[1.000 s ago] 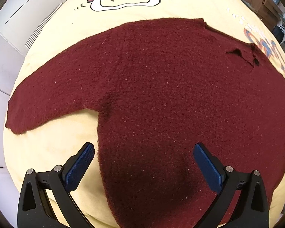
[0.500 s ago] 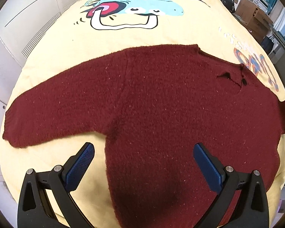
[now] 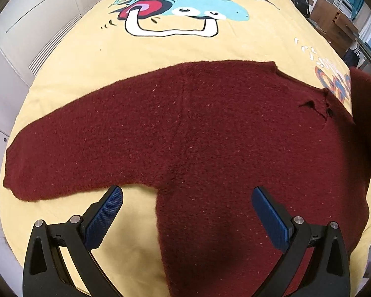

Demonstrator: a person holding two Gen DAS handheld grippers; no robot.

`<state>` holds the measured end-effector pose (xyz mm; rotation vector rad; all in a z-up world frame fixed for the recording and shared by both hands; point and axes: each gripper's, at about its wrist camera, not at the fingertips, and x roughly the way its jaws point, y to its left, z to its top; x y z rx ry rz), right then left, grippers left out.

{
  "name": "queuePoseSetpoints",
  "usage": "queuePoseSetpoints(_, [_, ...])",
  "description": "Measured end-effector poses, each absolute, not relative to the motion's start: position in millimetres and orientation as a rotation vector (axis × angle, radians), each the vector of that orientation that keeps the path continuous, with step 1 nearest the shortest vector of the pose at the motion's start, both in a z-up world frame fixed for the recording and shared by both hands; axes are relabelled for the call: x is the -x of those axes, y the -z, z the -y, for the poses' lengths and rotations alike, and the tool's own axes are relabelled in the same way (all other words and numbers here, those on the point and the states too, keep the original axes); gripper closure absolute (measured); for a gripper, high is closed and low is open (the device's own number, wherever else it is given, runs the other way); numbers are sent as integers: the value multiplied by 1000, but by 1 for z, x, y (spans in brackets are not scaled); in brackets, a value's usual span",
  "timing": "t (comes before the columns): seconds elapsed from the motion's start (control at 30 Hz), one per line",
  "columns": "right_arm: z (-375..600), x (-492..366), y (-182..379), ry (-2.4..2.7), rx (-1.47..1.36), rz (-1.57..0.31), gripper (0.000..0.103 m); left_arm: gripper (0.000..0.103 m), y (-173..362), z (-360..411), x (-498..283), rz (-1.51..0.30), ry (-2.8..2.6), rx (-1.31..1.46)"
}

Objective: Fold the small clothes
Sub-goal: 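Grasp the sweater sleeve cuff with the right gripper and lift it, then fold the held sleeve across the sweater body and release with the right gripper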

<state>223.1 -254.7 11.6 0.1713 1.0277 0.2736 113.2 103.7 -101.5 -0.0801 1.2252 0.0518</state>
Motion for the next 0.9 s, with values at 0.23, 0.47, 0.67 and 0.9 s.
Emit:
queuePoseSetpoints(0.23, [211,-209,63,-318,-155,-1178,89,1,109,-108,-113,-1242,-56,92])
queuePoseSetpoints(0.47, [203,-193,112,-298,-107,-1274,88,1,118,-112,-110,-1263,-62,86])
queuePoseSetpoints(0.67, [201,-185,133,-287,-82,-1308,86,1,124,-111,-108,-1280,-57,84])
queuePoseSetpoints(0.9, [201,-176,117,-264,31,-1290,21,1,121,-112,-104,-1287,-61,54])
